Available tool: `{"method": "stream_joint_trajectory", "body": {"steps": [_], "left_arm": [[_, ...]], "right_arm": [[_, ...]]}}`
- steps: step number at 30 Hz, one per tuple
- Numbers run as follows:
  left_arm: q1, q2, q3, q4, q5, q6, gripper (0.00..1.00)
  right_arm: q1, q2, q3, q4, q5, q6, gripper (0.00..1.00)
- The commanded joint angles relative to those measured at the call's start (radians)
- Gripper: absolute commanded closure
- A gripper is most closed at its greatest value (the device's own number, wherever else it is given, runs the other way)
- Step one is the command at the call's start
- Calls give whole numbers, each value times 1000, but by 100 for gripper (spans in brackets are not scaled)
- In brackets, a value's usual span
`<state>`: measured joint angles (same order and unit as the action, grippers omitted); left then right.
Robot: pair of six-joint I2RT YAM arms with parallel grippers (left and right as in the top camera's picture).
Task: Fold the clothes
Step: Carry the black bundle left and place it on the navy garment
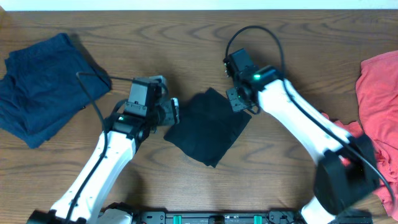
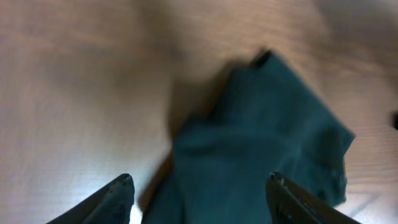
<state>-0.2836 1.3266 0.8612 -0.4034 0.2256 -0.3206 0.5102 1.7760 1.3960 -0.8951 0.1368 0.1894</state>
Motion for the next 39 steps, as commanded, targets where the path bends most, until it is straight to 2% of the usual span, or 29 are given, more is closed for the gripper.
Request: {"method": "stream_joint_trajectory", "body": {"steps": [1, 5, 12, 19, 21, 22, 23, 24, 25, 32, 39], "left_arm": [[27, 92, 19, 71, 111, 114, 29], [83, 254, 65, 163, 294, 123, 26], [95, 509, 141, 241, 491, 122, 25], [14, 654, 143, 241, 534, 122, 27], [-11, 676, 143, 242, 534, 122, 35], [-23, 681, 143, 246, 533, 122, 44], [-31, 684, 143, 252, 530, 122, 58], [-36, 684, 143, 261, 525, 122, 81], [-37, 683, 143, 273, 523, 122, 92], [45, 567, 164, 281, 476, 122, 94], [291, 268, 187, 264, 312, 96, 94]], "right_arm": [[-9, -123, 29, -28, 25, -11, 42], [-29, -226, 29, -96, 24, -11, 39], [-51, -298, 29, -173, 24, -11, 37], [-53, -299, 29, -195, 24, -11, 37], [-53, -299, 29, -195, 24, -11, 37], [-53, -299, 29, -195, 24, -11, 37], [-53, -299, 29, -196, 24, -11, 38], [-53, -299, 29, -198, 24, -10, 38], [-53, -299, 29, -199, 24, -11, 38], [-53, -299, 29, -206, 25, -11, 38], [-53, -299, 29, -220, 25, -11, 39]]}}
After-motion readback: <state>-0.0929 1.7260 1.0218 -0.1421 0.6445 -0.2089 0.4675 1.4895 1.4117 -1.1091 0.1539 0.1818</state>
